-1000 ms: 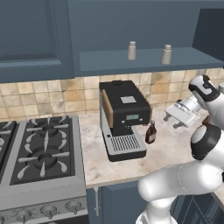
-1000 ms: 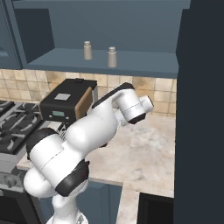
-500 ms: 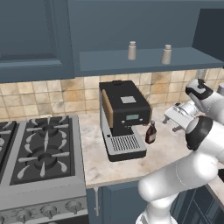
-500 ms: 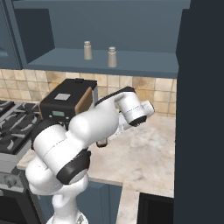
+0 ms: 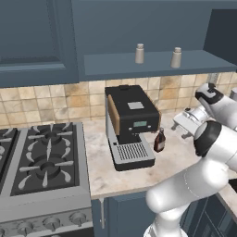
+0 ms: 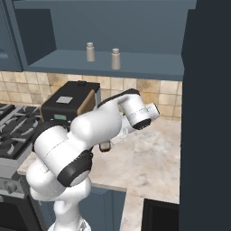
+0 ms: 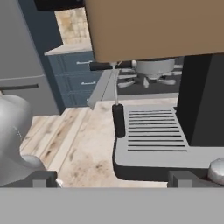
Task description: There are various items on the counter. Only move the condiments/shakers into the cabinet.
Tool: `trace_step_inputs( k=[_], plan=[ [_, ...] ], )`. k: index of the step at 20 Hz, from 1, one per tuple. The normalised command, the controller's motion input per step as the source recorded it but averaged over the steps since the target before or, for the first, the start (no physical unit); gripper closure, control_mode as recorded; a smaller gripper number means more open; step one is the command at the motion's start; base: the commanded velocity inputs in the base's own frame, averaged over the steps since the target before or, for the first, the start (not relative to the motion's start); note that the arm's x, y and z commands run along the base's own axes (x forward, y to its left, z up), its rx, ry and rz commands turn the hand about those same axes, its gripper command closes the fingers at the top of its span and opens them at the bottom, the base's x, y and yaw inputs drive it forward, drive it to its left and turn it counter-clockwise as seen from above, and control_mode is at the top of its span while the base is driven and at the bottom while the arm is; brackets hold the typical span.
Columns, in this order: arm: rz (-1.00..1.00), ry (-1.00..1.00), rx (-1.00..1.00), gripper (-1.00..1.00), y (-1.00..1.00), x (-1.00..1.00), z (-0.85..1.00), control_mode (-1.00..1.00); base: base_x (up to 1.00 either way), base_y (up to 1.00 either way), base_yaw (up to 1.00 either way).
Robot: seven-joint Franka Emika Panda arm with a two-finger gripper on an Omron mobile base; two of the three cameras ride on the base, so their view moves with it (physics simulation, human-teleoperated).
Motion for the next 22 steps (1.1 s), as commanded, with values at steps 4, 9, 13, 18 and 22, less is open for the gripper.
trace_step_inputs(
  k=[4, 9, 13, 18, 22],
  plan=[
    [0.0, 0.0, 0.0, -1.0, 0.04, 0.12, 0.0, -1.0, 0.0, 0.0, 0.0],
    [0.0, 0.0, 0.0, -1.0, 0.02, 0.08, -0.03, -1.0, 0.0, 0.0, 0.0],
    [0.01, 0.04, 0.0, -1.0, 0.05, 0.01, -0.11, -1.0, 0.0, 0.0, 0.0],
    [0.0, 0.03, 0.0, -1.0, 0.15, 0.05, -0.13, -1.0, 0.0, 0.0, 0.0],
    [0.0, 0.01, 0.0, -1.0, 0.1, 0.22, -0.06, -1.0, 0.0, 0.0, 0.0]
  ],
)
